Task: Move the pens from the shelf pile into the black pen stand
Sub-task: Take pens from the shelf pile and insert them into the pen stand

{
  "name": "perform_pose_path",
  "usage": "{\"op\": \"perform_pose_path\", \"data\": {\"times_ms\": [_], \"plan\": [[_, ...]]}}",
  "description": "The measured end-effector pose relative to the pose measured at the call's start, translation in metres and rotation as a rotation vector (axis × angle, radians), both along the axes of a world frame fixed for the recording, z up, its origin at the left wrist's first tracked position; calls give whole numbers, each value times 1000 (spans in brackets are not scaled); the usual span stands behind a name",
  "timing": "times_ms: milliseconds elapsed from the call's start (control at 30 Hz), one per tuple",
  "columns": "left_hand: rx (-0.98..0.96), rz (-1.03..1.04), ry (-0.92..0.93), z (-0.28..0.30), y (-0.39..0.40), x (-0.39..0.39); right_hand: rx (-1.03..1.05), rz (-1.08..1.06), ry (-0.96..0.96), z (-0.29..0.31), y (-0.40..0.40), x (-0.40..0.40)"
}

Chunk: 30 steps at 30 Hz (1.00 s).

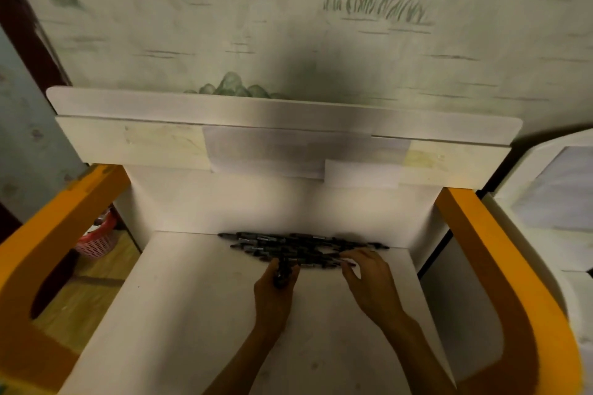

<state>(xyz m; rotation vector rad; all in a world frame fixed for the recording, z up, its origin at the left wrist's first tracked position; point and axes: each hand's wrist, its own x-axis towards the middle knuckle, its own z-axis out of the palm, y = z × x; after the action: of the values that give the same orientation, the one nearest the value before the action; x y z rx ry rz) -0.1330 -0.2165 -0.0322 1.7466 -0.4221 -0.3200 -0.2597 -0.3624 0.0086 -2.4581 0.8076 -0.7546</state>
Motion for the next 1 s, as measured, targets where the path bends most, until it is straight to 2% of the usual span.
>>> {"op": "perform_pose_path", "data": {"times_ms": [267, 400, 500, 733, 900, 1000], "plan": [[131, -53, -28, 16, -6, 11, 8, -34, 35, 31, 17, -13], [-49, -199, 24, 58, -16, 1, -17, -93, 37, 58, 28, -31], [-63, -327, 93, 76, -27, -5, -66, -147, 22, 80, 36, -47], [-232, -647, 369, 134, -41, -58, -167, -287, 34, 123, 46, -107], [-298, -871, 388, 166, -37, -116, -210, -327, -26, 140, 44, -172], [-281, -937, 363, 175, -36, -161, -200, -382, -47, 138, 42, -217]]}}
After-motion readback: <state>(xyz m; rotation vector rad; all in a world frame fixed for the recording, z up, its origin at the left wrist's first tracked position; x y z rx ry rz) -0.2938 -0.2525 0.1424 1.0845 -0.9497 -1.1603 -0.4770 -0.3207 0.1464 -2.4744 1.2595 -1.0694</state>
